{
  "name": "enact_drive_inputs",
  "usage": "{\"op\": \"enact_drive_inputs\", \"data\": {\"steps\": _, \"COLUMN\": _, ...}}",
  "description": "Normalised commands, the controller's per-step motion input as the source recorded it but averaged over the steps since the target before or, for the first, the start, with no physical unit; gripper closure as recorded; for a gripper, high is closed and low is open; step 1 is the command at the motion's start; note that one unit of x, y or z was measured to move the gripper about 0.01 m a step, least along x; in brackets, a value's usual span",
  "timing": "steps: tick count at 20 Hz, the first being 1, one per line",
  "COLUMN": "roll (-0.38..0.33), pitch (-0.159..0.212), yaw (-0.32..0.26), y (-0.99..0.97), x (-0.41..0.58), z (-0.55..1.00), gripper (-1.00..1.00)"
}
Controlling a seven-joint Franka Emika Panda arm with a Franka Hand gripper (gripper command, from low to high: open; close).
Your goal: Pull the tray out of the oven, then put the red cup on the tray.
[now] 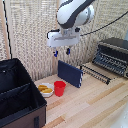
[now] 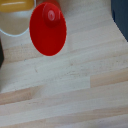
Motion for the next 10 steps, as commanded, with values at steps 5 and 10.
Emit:
{"op": "enact_drive_inputs", "data": {"steps": 5, "roll": -0.347, "pitch": -0.008, "yaw": 0.085, "y": -0.32, "x": -0.022, "z": 0.00, "gripper": -1.00}}
{"op": "enact_drive_inputs", "data": {"steps": 10, "roll": -0.356, "pitch": 0.000, "yaw": 0.080, "y": -0.32, "x": -0.030, "z": 0.00, "gripper": -1.00}}
